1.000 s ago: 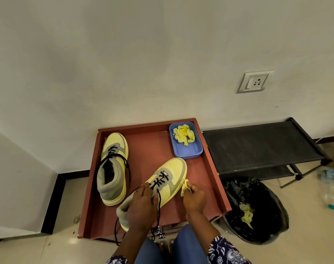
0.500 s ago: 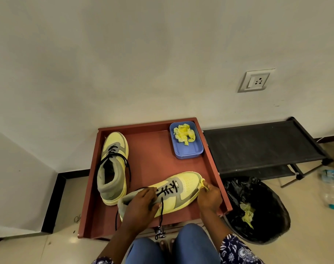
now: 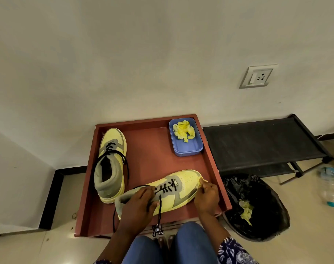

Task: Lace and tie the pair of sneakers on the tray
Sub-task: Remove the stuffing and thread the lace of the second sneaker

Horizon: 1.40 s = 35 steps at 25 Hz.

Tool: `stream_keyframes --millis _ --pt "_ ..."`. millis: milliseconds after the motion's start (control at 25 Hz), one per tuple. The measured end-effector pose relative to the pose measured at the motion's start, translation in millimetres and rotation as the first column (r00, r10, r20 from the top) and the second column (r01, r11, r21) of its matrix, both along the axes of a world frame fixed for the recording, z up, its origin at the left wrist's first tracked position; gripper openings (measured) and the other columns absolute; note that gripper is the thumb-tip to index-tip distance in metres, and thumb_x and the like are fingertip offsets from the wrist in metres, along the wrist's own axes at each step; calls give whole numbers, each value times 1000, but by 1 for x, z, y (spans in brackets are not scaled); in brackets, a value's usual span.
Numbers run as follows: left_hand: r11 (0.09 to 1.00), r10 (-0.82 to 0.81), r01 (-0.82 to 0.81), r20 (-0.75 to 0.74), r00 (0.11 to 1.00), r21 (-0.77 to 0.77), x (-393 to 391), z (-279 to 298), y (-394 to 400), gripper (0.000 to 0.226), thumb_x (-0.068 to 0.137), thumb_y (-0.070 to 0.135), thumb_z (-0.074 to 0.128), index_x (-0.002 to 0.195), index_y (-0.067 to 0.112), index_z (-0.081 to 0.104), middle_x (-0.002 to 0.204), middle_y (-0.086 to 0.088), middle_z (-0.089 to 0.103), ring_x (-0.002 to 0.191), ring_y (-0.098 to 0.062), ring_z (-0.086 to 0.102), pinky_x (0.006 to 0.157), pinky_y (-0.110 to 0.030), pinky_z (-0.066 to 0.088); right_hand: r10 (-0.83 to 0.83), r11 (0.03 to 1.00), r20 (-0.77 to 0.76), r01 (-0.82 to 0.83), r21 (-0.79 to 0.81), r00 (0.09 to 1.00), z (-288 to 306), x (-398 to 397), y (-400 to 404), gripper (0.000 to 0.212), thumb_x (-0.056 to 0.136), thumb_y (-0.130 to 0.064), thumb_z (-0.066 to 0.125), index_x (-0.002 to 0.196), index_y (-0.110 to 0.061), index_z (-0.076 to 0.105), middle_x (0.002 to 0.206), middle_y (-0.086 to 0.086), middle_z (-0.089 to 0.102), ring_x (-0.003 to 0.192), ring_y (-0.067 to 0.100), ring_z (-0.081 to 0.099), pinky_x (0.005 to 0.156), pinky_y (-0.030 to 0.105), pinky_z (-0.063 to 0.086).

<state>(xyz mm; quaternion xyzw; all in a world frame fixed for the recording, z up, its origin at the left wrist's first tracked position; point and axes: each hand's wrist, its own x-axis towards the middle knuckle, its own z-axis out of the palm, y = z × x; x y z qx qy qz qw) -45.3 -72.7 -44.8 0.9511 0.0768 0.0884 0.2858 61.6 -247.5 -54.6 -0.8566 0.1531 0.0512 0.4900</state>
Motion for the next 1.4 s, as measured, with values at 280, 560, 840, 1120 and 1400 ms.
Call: stream_keyframes --millis 280,560,840,1120,1400 --pt "998 5 -8 40 999 58 -1 -4 -4 32 78 36 48 101 17 59 97 5 67 76 -8 65 64 -7 38 -61 998 -69 62 19 996 -2 -39 25 38 90 -2 51 128 0 50 111 19 49 101 30 53 84 16 36" --pt "992 -26 12 106 994 129 0 -7 -3 34 78 37 49 103 16 59 96 4 68 72 -8 66 57 -12 44 -31 994 -51 26 -102 998 5 -10 17 34 94 -4 43 126 4 51 104 7 47 92 22 51 84 10 35" --pt "990 -30 11 139 990 138 1 -12 0 35 79 37 49 107 17 58 97 3 68 72 -10 66 56 -15 46 218 931 -139 -249 -267 966 6 53 11 39 81 11 46 112 -2 65 122 19 58 115 36 52 105 38 40" --pt "993 -10 -6 132 991 121 0 -17 2 38 82 41 47 108 16 62 98 5 68 72 -9 67 54 -17 49 409 786 -121 -416 -456 905 12 55 14 43 85 7 45 123 -8 58 131 12 49 121 31 45 108 31 31" --pt "994 3 -16 127 992 108 1 -19 1 38 83 41 47 106 16 63 98 5 69 74 -10 67 56 -17 49 551 761 76 -462 -456 831 0 -9 8 47 81 5 53 124 -13 58 126 5 51 118 31 47 93 19 31"
